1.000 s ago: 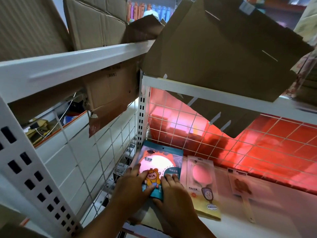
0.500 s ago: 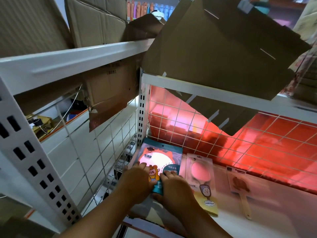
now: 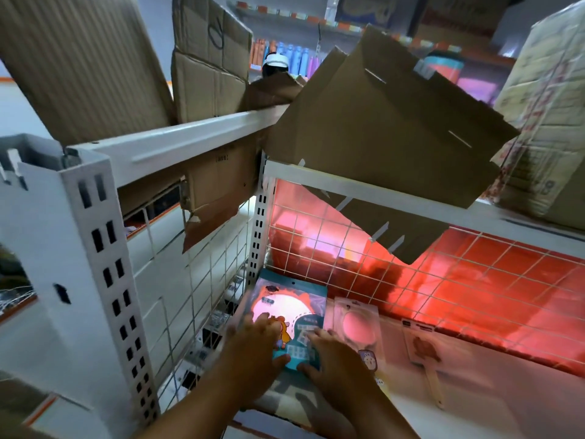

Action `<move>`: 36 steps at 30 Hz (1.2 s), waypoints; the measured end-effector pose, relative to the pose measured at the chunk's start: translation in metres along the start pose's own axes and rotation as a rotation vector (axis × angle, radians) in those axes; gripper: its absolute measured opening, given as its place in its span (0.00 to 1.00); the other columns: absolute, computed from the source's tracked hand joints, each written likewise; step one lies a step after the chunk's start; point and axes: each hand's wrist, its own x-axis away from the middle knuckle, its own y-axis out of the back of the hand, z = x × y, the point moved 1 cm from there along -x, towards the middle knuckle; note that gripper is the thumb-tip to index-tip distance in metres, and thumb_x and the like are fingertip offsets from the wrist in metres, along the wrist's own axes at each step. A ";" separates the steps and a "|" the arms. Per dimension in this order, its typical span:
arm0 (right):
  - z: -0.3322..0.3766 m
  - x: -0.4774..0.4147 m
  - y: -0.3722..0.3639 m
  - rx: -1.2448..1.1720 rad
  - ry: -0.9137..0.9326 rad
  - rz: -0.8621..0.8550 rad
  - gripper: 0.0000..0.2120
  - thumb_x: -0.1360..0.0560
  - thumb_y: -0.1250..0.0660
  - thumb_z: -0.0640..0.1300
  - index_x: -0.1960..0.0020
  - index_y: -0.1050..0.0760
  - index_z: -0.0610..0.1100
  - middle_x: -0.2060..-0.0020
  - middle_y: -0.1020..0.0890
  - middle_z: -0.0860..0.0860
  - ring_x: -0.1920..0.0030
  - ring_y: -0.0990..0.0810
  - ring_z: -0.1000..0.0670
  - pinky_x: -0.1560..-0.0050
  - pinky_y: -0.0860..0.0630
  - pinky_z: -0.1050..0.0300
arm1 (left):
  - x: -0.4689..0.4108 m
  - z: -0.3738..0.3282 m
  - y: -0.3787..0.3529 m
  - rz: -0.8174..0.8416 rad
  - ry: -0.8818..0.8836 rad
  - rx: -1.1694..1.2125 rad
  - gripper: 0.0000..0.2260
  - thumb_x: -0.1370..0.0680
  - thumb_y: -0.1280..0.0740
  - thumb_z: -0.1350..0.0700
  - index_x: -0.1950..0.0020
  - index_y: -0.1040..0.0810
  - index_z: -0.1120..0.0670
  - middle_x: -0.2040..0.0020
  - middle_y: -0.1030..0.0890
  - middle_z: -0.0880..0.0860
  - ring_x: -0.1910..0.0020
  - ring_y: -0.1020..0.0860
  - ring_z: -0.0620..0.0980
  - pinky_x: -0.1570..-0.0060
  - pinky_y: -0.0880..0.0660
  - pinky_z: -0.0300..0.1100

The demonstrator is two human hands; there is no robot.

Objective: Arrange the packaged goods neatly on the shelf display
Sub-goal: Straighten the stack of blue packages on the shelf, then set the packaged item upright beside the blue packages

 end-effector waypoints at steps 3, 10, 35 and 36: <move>-0.003 0.015 0.008 -0.002 -0.074 -0.042 0.29 0.22 0.36 0.62 0.24 0.37 0.55 0.25 0.32 0.56 0.26 0.36 0.54 0.28 0.39 0.55 | -0.004 -0.019 0.015 -0.014 -0.063 0.054 0.31 0.20 0.44 0.33 0.20 0.44 0.43 0.19 0.41 0.49 0.20 0.46 0.54 0.24 0.44 0.58; -0.030 0.065 0.042 0.072 -0.192 -0.146 0.32 0.20 0.38 0.60 0.20 0.43 0.54 0.21 0.40 0.54 0.22 0.42 0.52 0.24 0.44 0.58 | -0.010 -0.094 0.058 -0.072 -0.228 0.216 0.31 0.21 0.43 0.30 0.21 0.39 0.41 0.20 0.37 0.45 0.21 0.40 0.50 0.24 0.43 0.53; -0.278 0.604 0.278 0.203 -0.771 -0.900 0.26 0.25 0.32 0.59 0.28 0.29 0.55 0.33 0.25 0.57 0.33 0.28 0.54 0.35 0.32 0.60 | 0.137 -0.642 0.117 -0.192 -0.991 0.447 0.30 0.27 0.42 0.29 0.31 0.24 0.42 0.33 0.21 0.44 0.35 0.23 0.46 0.36 0.29 0.39; -0.285 0.627 0.283 0.214 -0.803 -0.916 0.26 0.25 0.32 0.58 0.29 0.28 0.55 0.33 0.24 0.57 0.33 0.28 0.54 0.36 0.32 0.61 | 0.147 -0.665 0.115 -0.199 -1.007 0.466 0.31 0.27 0.44 0.28 0.30 0.25 0.41 0.33 0.22 0.43 0.35 0.24 0.46 0.34 0.29 0.40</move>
